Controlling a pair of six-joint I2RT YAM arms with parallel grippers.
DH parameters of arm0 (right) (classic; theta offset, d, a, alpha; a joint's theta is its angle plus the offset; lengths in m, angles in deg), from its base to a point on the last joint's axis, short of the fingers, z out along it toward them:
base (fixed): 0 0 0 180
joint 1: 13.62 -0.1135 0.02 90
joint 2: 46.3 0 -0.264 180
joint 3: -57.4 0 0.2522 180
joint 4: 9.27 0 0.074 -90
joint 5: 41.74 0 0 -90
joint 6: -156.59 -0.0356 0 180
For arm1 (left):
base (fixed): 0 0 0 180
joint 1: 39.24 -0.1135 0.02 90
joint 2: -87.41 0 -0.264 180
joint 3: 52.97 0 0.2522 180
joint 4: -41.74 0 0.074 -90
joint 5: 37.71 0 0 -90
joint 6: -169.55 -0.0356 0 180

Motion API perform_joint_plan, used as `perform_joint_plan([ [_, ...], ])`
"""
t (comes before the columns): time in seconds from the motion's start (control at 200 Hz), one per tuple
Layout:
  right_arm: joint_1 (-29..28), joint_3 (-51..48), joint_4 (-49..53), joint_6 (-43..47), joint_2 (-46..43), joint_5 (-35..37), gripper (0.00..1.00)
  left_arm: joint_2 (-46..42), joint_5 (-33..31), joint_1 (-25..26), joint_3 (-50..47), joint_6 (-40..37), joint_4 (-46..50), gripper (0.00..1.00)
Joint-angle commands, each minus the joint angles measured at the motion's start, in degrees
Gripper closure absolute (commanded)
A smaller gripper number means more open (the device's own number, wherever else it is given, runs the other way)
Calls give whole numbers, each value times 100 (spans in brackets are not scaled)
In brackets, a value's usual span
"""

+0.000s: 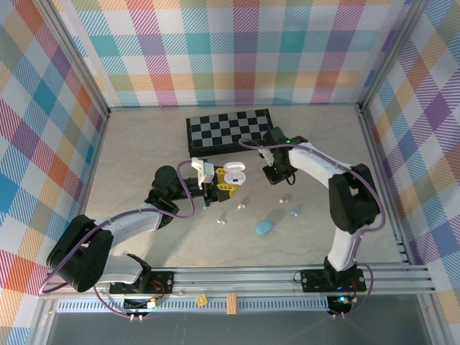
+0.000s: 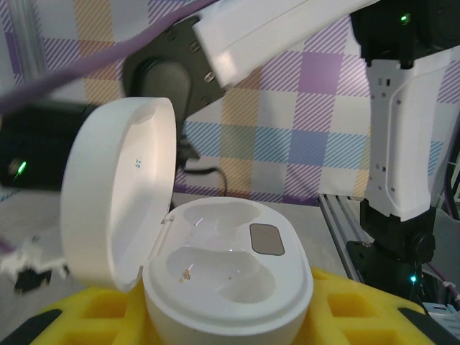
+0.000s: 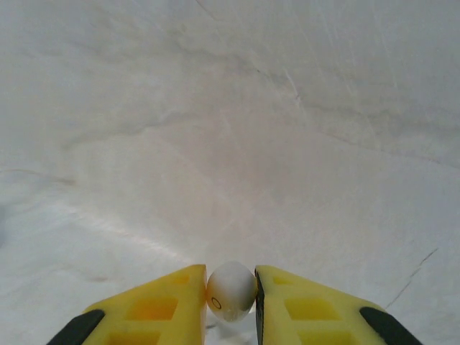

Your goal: Insert the wireless bluetooth earbuds into the charging case

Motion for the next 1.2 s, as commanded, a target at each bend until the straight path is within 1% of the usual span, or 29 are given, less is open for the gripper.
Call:
perform_joint_plan([
  [0.0, 298, -352, -272, -627, -549, -1591, 76, 17, 5, -101, -131, -131, -372, 61],
  [0.21, 661, -848, -550, -1052, -1472, -3133, 76, 303, -21, -202, -141, 49, -855, 61],
  [0.315, 674, -934, -562, -1159, -1832, -3581, 76, 448, -20, -219, -77, 41, -915, 62],
  [0.4, 671, -1023, -645, -1214, -2118, -3985, 76, 514, -2, -219, -1, -168, -713, 62],
  [0.475, 613, -1051, -653, -1094, -2377, -4241, 73, 551, -32, -219, 17, -323, -649, 62],
  [0.61, 397, -1035, -657, -947, -2821, -4119, 74, 601, -55, -219, 94, -488, -484, 62],
  [0.735, 242, -928, -654, -1016, -3008, -4146, 74, 640, -46, -219, 145, -522, -444, 62],
  [0.785, 236, -919, -688, -1071, -2998, -4024, 75, 651, -52, -219, 151, -525, -452, 62],
  [0.84, 231, -972, -702, -1102, -2946, -3739, 75, 651, -124, -219, 132, -518, -471, 62],
  [0.89, 229, -995, -688, -1115, -2851, -3513, 72, 655, -190, -219, 119, -494, -461, 62],
  [0.955, 230, -1065, -719, -1139, -2764, -3332, 71, 650, -255, -227, 97, -435, -504, 62],
  [1.06, 223, -1191, -846, -1163, -2693, -3240, 69, 691, -348, -316, 55, -213, -700, 62],
  [1.195, 205, -1488, -1068, -1110, -2720, -3173, 63, 839, -450, -519, -43, 88, -1289, 62],
])
